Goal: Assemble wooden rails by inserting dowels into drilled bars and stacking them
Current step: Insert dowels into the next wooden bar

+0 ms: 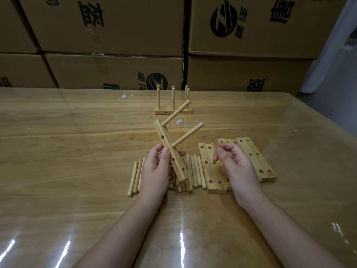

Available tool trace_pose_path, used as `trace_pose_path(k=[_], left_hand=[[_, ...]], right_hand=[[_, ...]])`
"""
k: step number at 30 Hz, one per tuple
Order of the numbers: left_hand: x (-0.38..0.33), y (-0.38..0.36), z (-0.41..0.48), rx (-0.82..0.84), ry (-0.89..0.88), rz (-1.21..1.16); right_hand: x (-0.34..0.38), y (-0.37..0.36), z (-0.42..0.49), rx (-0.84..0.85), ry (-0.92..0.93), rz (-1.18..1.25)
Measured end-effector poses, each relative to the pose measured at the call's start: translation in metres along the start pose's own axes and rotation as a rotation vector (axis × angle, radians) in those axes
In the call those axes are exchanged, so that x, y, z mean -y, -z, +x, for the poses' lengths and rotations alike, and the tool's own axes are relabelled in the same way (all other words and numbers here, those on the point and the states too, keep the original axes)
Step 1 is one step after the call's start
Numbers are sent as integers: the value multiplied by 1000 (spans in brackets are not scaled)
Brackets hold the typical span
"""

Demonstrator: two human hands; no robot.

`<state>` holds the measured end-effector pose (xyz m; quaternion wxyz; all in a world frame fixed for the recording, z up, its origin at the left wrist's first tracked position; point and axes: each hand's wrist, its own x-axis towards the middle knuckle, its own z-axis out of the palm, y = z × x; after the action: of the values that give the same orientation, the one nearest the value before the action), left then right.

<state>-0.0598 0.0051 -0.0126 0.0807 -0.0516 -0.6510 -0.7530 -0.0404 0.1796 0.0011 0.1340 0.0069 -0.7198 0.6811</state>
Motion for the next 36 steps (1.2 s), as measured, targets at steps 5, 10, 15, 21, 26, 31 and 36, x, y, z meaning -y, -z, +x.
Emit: trace_pose_path(k=[5,10,15,21,26,31,36], left_hand=[[0,0,-1,-1,-5,5],[-1,0,-1,2,3,-2],[-5,2,-2,27,2,-24],[-10,5,3,30,70,-277],[-9,6,5,125,138,-441],[-8,7,5,188,155,-503],[-9,7,6,182,168,-545]], right_hand=[[2,7,4,13,-119,238],[3,7,3,11,-134,317],[6,9,2,-23,-196,404],[8,6,1,41,-168,431],[8,5,0,54,-161,409],[9,4,0,77,-129,354],[9,4,-1,92,-112,335]])
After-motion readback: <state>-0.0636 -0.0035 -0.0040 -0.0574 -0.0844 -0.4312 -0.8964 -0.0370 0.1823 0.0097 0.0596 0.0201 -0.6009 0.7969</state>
